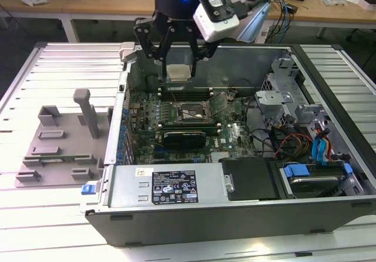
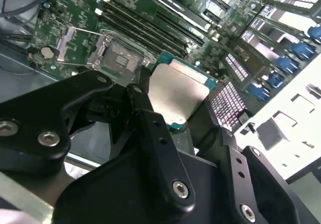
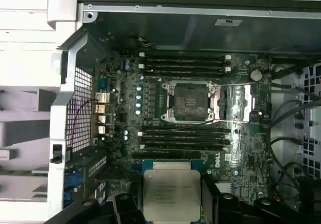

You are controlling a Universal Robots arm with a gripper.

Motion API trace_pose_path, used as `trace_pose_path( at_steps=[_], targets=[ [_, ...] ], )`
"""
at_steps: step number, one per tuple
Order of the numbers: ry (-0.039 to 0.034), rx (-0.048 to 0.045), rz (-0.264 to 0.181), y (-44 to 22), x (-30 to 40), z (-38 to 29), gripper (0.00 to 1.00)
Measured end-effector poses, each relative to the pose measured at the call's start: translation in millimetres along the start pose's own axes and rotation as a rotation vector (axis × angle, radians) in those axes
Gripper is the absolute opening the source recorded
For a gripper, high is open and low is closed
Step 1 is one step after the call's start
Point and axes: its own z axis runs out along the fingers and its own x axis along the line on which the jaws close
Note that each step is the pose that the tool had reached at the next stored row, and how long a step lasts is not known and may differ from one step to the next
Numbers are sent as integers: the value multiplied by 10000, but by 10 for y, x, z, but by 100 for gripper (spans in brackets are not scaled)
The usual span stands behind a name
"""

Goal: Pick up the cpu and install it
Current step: 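Pick up the cpu and move it towards the insertion slot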

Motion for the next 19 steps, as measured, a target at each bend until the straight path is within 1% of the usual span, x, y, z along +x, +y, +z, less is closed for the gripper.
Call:
trace_pose_path(
  at_steps=[1, 3, 5, 7, 8, 10, 12, 13, 16, 17, 18, 19],
  targets=[
    [54, 1, 3, 13, -46, 33, 55],
    [121, 5, 6, 80, -81, 86, 55],
    [171, 6, 9, 115, -114, 136, 55],
    [194, 6, 10, 131, -136, 166, 55],
    [214, 6, 10, 144, -153, 198, 55],
    [234, 7, 11, 162, -169, 235, 55],
    [261, 6, 13, 210, -192, 300, 55],
    [274, 6, 14, 247, -201, 326, 55],
    [313, 9, 14, 300, -239, 363, 55],
    [329, 10, 16, 317, -257, 374, 55],
    [361, 11, 16, 345, -293, 393, 55],
    [407, 17, 19, 400, -351, 431, 55]
  ],
)
